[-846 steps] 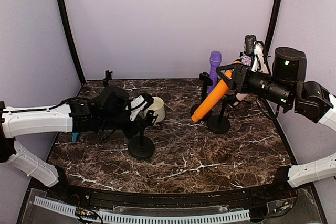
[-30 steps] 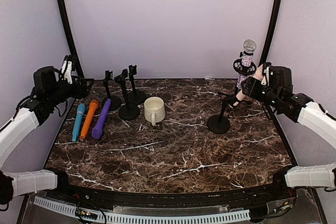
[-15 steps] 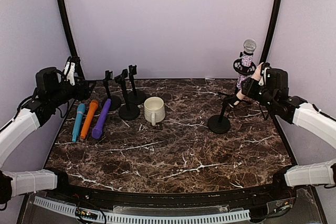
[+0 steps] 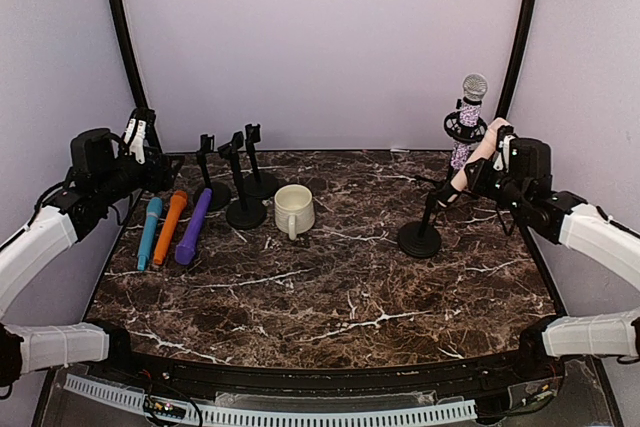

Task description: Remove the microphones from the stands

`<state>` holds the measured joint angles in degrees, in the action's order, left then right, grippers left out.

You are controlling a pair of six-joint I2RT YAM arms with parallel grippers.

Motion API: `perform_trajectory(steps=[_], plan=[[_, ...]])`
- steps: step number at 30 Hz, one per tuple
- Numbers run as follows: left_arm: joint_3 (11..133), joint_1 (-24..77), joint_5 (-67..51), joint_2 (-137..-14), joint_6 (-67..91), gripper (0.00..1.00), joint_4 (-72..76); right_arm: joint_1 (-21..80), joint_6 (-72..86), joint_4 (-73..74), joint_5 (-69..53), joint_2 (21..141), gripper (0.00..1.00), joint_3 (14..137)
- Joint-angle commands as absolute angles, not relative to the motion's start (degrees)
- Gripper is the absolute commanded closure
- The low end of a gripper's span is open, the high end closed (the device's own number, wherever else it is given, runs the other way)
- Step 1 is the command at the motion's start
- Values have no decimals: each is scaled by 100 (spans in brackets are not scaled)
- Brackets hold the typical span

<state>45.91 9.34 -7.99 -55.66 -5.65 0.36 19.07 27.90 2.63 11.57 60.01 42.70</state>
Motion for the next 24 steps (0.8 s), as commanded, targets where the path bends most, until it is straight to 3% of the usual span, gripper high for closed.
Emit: perform_trajectory(steps=[1,12,20,22,24], plan=[[4482,993,-763,-5571,-680,25,119,1896,2675,42,790,5635,79,4173],[4460,1450,-828,-5532,-890,25,65,2161,3012,283,444,4815,85,3832],[4574,2601,-1026,-5670,-494,26,200,2764,3281,218,638,4681,86,3543],[4563,2948,-1074,-5747,-284,26,394,2827,3321,408,848,4556,79,3557],[4596,3257,-1089,-5859,-177,26,511,2830,3390,767,1228,4390,66,3646]])
